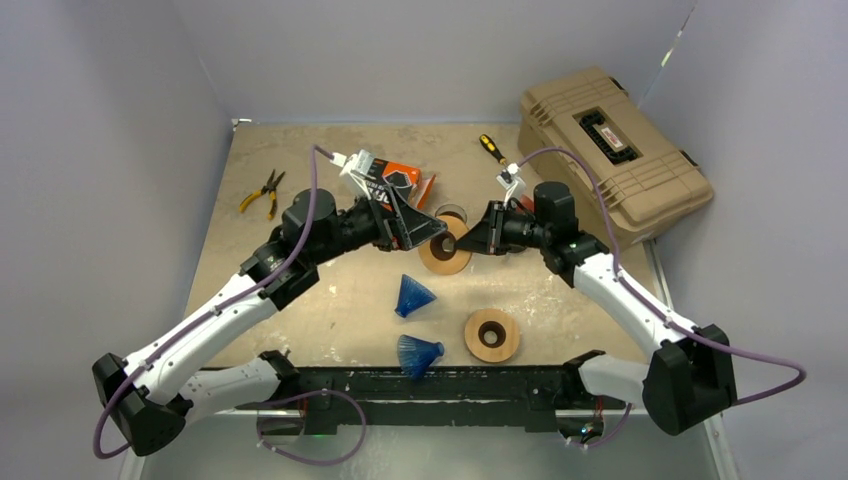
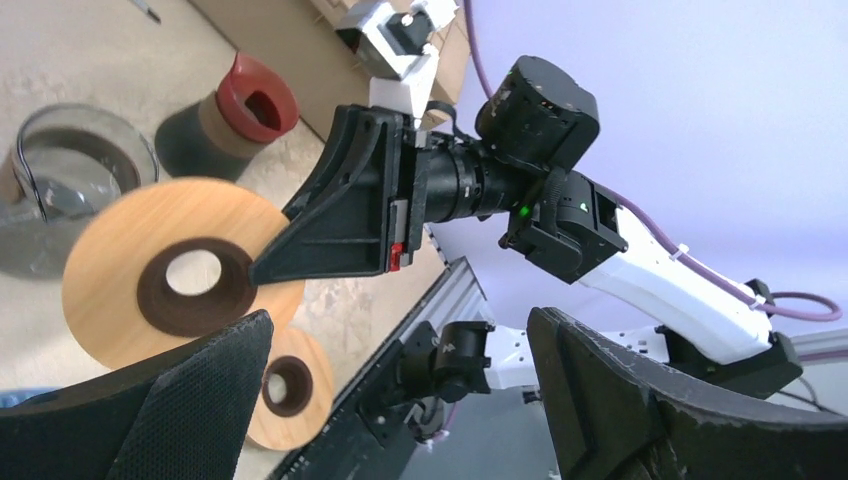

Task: Place the coffee filter in the dripper
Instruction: Place the dripper holder onto the coffee server.

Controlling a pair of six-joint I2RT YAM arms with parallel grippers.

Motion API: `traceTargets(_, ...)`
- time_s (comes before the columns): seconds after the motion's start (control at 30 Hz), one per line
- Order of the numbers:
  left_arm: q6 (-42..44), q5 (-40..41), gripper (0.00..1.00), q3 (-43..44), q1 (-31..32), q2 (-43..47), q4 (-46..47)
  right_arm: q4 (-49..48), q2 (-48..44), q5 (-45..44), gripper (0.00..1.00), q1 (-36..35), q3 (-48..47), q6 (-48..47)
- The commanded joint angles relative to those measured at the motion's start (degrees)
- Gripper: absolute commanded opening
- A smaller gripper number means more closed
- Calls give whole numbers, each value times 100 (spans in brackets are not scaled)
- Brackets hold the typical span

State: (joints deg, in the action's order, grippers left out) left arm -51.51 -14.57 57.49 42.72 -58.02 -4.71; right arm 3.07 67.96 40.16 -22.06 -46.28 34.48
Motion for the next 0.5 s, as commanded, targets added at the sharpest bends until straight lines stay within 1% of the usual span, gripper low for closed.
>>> traceTargets(0.0, -563, -5, 99, 167, -68, -31, -282, -107, -221, 80, 0, 25, -274, -81)
traceTargets(0.07, -356, 239, 99, 174, -79, 19, -514, -73, -231, 73, 0, 26, -328, -88)
traceTargets(0.13, 1, 674, 99, 198, -96, 71, -876, -60, -223, 35, 0, 34, -403, -79)
traceTargets(0.27, 757, 2018, 99, 382, -96, 159, -1911, -104, -129, 61, 0, 106, -647, 18)
traceTargets(0.33, 1130, 2576, 99, 411, -92, 225, -2276, -189, -41, 145, 0, 132, -788, 84)
traceTargets(0.47, 1893, 3356, 99, 358, -94, 350, -2574, -281, 246, 295, 0, 201, -1162, 196)
